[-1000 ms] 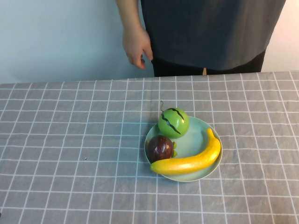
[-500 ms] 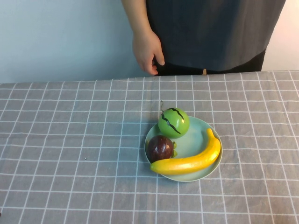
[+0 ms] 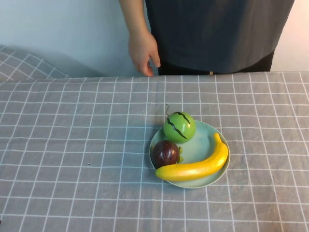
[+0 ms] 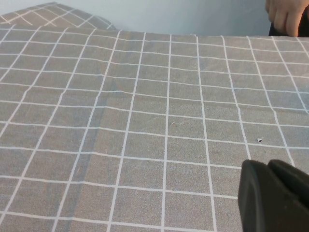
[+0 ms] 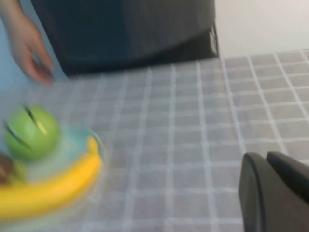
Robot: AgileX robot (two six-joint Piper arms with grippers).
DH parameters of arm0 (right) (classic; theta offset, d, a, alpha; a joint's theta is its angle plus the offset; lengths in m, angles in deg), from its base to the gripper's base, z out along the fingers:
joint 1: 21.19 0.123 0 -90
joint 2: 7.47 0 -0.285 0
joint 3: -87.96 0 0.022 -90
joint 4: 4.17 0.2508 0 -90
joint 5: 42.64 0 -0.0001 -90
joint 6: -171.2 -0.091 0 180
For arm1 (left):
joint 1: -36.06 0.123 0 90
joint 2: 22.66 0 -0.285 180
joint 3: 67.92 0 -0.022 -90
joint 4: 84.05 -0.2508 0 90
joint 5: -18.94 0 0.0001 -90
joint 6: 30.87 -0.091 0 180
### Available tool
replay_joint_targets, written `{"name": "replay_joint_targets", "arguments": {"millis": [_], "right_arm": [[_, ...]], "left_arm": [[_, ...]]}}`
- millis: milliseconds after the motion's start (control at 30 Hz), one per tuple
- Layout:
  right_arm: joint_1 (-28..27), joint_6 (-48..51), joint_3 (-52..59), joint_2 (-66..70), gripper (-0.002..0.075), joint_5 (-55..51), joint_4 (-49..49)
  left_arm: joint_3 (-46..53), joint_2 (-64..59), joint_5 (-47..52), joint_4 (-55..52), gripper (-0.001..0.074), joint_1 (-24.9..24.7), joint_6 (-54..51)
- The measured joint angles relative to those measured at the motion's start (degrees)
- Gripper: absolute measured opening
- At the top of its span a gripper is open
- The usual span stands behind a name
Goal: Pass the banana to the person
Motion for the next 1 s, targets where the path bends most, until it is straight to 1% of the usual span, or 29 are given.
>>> {"name": "replay_joint_targets", "arguments": {"millis": [200,333,433,500,600,733,867,1000], "right_arm": [[0.00,-0.67,0.00,0.00,-0.0008,5.63,16.13],[0.00,-0.67,0.00,0.00,-0.0008,7.52,21.72],[0.00,-0.67,-0.50,0.00,-0.0008,6.29,26.40],[0.00,-0.67,-3.41,0.95,-0.0008,2.25,27.52],[0.00,-0.67,-11.28,7.76,-0.0008,-5.81,25.54],[0.00,-0.67,-24.32,20.61,-0.0008,-21.92,16.53],[0.00,2.11,-37.24,34.48,-0.0007,-37.34,8.58],[0.13,6.21,-45.69,46.49,-0.0006,-45.45,5.96]], "left_arm": [[0.00,0.00,0.00,0.00,-0.0004,0.00,0.00],[0.00,0.00,0.00,0.00,-0.0004,0.00,0.00],[0.00,0.00,0.00,0.00,-0.0004,0.00,0.00],[0.00,0.00,0.00,0.00,-0.0004,0.00,0.00],[0.00,0.00,0.00,0.00,-0.0004,0.00,0.00],[0.00,0.00,0.00,0.00,-0.0004,0.00,0.00],[0.00,0.00,0.00,0.00,-0.0004,0.00,0.00],[0.00,0.00,0.00,0.00,-0.0004,0.00,0.00]]}}
